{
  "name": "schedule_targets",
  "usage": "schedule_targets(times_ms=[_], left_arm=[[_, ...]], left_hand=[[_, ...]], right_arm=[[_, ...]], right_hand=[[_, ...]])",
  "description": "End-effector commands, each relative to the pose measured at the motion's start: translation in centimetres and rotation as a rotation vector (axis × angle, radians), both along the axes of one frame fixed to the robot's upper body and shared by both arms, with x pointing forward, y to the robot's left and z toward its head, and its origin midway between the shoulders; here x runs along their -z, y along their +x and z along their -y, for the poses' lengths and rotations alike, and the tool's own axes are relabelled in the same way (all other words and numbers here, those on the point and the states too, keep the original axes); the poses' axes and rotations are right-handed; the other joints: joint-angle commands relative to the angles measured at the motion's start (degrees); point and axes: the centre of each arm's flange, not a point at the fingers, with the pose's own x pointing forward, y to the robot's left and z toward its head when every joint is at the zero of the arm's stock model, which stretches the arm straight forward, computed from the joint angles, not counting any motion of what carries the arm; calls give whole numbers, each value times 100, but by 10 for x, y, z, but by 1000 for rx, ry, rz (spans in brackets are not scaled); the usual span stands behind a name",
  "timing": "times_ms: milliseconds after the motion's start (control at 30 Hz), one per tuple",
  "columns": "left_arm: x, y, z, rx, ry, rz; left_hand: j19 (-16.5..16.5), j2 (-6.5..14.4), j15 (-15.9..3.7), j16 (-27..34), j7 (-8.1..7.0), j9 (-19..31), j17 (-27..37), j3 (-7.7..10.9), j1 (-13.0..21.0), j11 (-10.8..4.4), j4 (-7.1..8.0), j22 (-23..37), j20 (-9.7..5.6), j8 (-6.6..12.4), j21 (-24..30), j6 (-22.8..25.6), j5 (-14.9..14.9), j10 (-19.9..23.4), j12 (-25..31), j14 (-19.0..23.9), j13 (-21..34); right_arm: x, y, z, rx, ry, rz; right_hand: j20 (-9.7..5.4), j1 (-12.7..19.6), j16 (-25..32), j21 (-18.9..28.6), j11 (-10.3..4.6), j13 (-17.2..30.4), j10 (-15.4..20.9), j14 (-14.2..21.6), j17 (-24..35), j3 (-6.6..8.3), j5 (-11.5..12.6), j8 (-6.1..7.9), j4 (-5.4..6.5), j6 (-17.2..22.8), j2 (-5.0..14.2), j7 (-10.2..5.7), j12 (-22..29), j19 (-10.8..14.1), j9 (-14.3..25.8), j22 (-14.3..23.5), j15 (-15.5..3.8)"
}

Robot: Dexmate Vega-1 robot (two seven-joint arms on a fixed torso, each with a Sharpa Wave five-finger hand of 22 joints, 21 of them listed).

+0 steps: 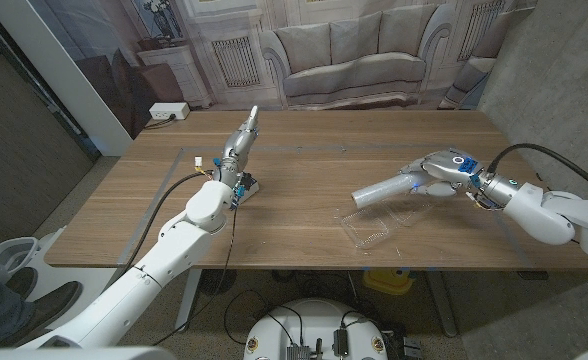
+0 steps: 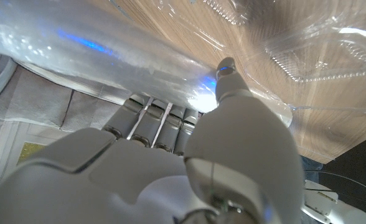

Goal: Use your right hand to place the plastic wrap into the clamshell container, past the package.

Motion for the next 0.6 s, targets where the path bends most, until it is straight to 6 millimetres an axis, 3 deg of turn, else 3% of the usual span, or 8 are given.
schedule_targets(times_ms=[33,600], left_arm=[[-1,6,5,6,4,-2],[1,16,1,16,-5,-16]], left_hand=[[-8,25,-7,-12,-3,18,15,-36,36,-34,-19,30,30,-31,7,30,-3,36,-27,4,20],[-12,26,-10,-14,-4,18,15,-36,37,-17,-18,31,30,-35,6,25,-5,38,-27,-3,20]], right_arm=[[14,-1,1,25,-33,25],[26,4,-10,31,-46,8]], right_hand=[[-799,508,-14,22,-345,18,367,-1,17,432,24,9,443,1155,539,-725,-5,-50,14,6,-803],[-800,520,-30,25,-349,19,362,-18,19,436,21,-14,438,1168,546,-725,-36,-85,15,-3,-807]])
